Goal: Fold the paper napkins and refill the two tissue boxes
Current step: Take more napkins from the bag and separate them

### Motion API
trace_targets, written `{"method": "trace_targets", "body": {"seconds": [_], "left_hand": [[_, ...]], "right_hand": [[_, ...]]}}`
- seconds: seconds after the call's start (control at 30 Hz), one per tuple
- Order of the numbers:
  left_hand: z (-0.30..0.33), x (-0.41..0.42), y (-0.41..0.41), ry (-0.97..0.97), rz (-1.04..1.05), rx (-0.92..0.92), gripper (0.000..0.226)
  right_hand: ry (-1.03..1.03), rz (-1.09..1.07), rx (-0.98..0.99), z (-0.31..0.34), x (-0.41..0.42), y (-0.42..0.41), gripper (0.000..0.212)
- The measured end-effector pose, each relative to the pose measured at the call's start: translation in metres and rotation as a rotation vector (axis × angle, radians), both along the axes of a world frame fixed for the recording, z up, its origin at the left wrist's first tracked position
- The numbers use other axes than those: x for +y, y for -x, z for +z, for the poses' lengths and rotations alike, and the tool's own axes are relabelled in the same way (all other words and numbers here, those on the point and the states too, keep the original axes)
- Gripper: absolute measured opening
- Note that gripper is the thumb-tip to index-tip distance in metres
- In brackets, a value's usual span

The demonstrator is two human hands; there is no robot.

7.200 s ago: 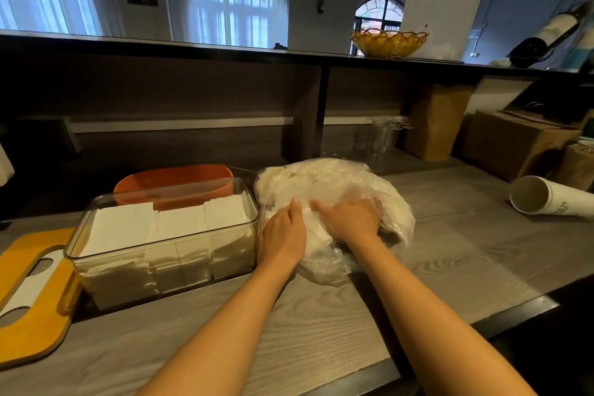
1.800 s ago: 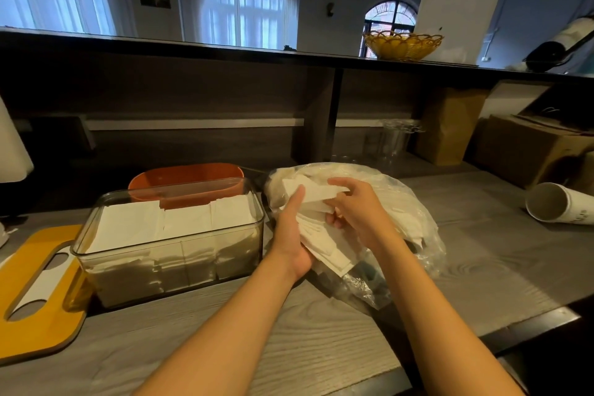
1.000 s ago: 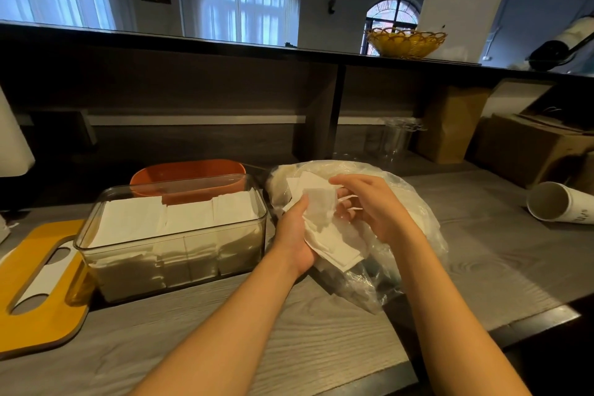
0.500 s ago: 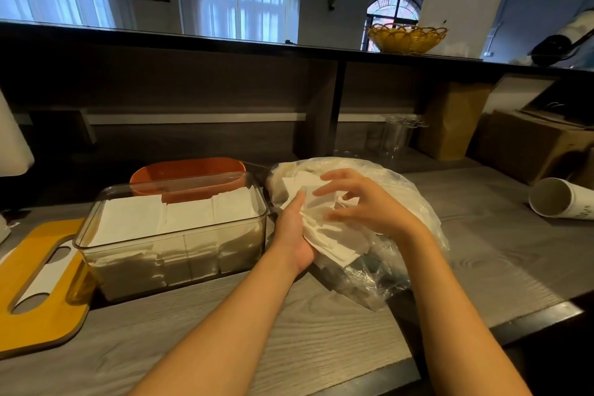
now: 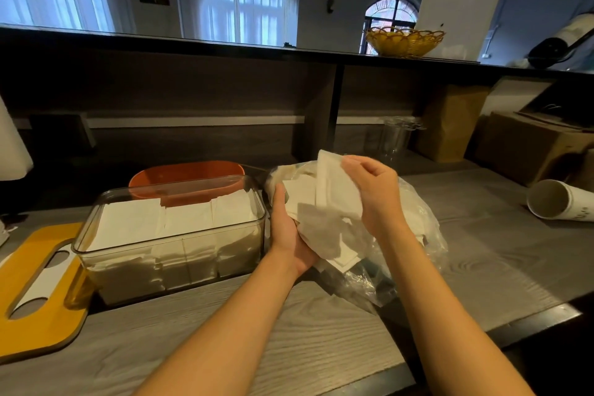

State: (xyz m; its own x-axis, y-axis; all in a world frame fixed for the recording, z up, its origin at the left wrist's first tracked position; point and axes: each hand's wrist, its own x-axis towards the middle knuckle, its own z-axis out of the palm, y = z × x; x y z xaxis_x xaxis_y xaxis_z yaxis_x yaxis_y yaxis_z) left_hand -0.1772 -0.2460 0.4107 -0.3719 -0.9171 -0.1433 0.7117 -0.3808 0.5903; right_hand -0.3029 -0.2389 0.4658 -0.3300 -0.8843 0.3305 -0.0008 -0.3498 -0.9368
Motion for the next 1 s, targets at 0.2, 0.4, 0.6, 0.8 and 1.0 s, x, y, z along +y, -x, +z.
{"method": "trace_targets", "body": {"seconds": [0.2,0.4,0.6,0.8,1.0], "left_hand": [[0.006,0.007,0.001,0.0,0.03,-0.03,0.06],[0.008,0.011,0.002,-0.002,0.004,-0.149,0.021],[0.007,0.01,0.001,-0.005,0.022,-0.07,0.029],[0.005,0.009,0.002,0.057,-0.016,-0.076,0.031],[0.005,0.012,0.0,0.144,-0.093,-0.146,0.024]], "right_hand": [[-0.114,-0.227,0.258,-0.03,-0.029,-0.017,0.011],[-0.126,-0.269,0.262,-0.032,-0.027,-0.016,0.011],[-0.237,-0.185,0.472,-0.026,-0.021,-0.007,0.04],[-0.223,-0.163,0.229,-0.02,-0.011,-0.008,0.02],[-0.087,-0.199,0.124,-0.02,-0.008,-0.01,0.027]]}}
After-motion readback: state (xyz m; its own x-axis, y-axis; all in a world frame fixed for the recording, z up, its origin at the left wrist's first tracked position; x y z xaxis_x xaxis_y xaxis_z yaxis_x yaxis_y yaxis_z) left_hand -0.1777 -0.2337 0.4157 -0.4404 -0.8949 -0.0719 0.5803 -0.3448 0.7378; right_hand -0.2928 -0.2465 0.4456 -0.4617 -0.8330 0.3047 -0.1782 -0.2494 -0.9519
